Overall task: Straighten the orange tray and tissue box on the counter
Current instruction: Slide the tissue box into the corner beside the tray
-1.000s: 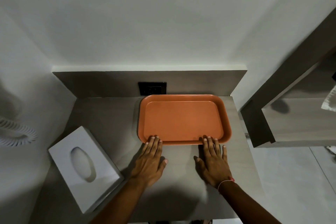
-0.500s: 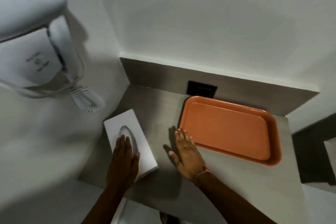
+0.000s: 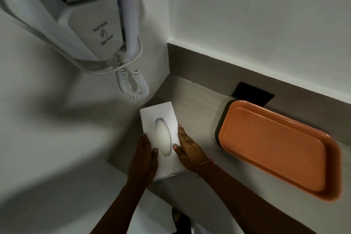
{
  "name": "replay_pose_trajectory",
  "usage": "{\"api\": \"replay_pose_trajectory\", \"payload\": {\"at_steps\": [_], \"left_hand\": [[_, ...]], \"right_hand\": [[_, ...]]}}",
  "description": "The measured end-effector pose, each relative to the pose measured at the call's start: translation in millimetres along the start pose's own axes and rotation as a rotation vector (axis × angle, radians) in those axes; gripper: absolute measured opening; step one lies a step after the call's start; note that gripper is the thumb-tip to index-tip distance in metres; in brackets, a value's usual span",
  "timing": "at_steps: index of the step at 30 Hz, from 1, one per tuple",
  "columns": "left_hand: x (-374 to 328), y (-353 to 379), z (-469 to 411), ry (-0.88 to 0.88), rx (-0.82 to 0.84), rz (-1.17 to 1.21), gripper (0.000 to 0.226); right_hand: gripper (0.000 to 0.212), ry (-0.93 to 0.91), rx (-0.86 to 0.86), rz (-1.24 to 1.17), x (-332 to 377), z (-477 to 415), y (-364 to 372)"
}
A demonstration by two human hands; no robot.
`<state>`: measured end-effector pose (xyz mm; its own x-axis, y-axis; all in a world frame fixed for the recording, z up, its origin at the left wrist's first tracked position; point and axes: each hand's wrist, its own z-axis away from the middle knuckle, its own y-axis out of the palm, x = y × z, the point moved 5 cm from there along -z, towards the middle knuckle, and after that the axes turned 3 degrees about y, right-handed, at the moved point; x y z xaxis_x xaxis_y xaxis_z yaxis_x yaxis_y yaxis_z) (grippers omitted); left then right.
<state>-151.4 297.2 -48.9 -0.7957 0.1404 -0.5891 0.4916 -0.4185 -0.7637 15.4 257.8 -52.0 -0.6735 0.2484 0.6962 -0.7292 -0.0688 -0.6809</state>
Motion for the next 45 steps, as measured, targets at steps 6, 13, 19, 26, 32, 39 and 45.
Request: {"api": "replay_pose_trajectory", "payload": {"at_steps": [6,13,19,26,32,39,45], "left_hand": [[-0.5,-4.2,0.4,0.002,-0.062,0.046,0.067],[-8.1,-9.5,-14.4,-0.015,-0.13,0.174,0.062],[-22.1,-22.4,-78.1,-0.03,-0.055,0.169,0.059],[-52.7,-41.0,-164.8,-0.01,-0.05,0.178,0.054],[-59.7,-39.1,-201.3,-0.104,-0.037,0.235,0.053],[-59.2,-37.8,-192.5,0.022,0.009,0.067,0.059],[-20.1,-8.9,-62.2,0.232,-0.223,-0.025,0.061]], "right_hand": [[0.075,0.044,-0.026,-0.069,1.7,-1.5,-0.2],[0.078,0.175,-0.096,-0.221,-3.6,-6.3,-8.6],[0.08,0.256,-0.122,-0.317,-4.5,-28.9,-23.4],[0.085,0.327,-0.15,-0.456,6.3,-76.6,-31.2],[0.087,0.352,-0.154,-0.443,7.9,-102.2,-29.2],[0.086,0.301,-0.123,-0.394,4.7,-102.2,-25.5],[0.069,-0.086,-0.212,0.016,10.4,-37.7,-11.2]]}}
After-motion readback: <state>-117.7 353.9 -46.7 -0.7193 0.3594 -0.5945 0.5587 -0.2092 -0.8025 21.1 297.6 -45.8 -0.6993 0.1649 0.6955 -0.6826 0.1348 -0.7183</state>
